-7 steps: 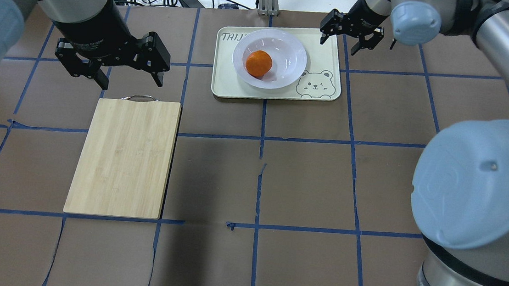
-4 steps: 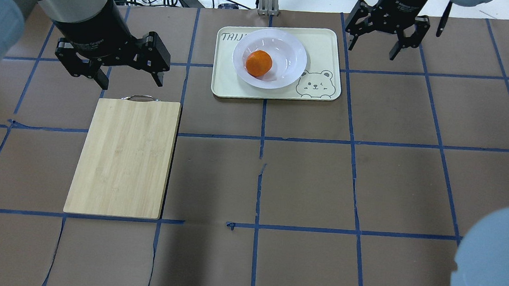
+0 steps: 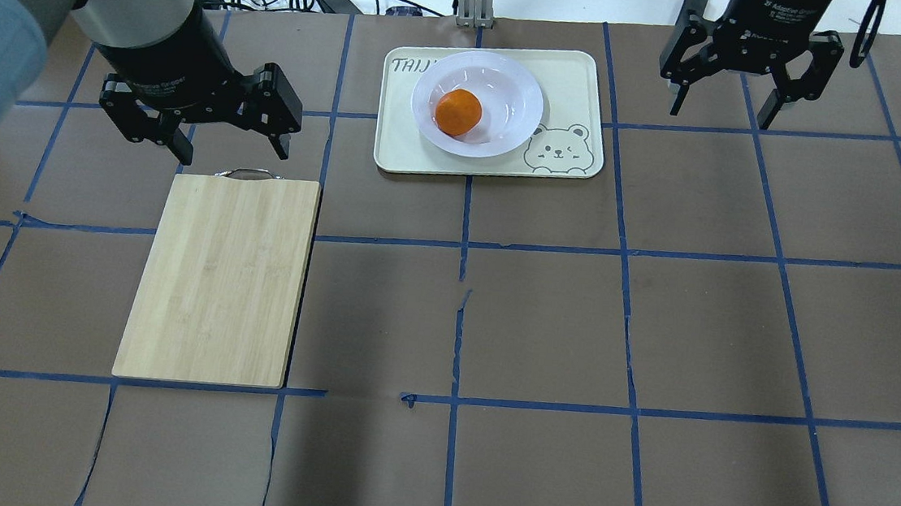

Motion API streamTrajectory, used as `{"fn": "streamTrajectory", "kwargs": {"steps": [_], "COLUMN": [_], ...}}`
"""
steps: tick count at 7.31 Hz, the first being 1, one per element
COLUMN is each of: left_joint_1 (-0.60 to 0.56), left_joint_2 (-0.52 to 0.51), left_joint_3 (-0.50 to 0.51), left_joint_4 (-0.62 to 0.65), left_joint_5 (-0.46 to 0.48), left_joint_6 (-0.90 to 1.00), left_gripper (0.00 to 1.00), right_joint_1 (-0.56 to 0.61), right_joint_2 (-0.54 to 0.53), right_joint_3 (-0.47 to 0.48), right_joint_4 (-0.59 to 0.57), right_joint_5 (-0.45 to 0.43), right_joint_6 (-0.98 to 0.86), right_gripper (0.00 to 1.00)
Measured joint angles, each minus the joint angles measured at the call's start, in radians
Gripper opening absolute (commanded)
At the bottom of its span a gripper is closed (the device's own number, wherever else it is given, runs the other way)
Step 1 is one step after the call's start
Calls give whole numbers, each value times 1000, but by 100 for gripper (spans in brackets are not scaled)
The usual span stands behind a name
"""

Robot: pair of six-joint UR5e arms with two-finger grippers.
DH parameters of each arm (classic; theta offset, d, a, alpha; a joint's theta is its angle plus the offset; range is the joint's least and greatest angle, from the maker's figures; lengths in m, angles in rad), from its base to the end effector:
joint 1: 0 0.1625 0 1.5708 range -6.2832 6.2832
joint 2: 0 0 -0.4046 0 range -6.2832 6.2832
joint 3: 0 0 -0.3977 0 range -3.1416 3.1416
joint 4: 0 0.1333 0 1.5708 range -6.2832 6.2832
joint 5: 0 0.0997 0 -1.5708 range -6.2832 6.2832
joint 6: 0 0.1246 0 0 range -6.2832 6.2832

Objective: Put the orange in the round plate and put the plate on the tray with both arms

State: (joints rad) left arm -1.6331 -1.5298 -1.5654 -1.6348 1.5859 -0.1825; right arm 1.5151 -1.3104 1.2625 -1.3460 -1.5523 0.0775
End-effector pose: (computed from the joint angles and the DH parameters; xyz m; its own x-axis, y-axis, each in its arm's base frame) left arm -0.1609 -0.4691 0.4589 -0.9927 -0.1196 -0.0181 -0.1199 0.9927 0.0146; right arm 0.1032 -0.5843 0.4323 -0.9909 0.1348 -0.0045 0.1319 0.9754 0.1769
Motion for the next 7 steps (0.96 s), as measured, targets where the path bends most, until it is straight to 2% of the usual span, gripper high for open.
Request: {"fn": "streamTrajectory", "kwargs": {"steps": [7], "left_joint_1": [1], "left_joint_2": [5], "left_joint_3": [-11], "left_joint_4": [4], "left_joint_5": [-1], "left_joint_6": [0], "left_gripper": [100], "right_joint_1": [2], "right_joint_2": [-55], "right_joint_3": [9], "right_joint_4": [-6], "right_joint_5": [-2], "right_joint_6": [1], "right_gripper": [100]}}
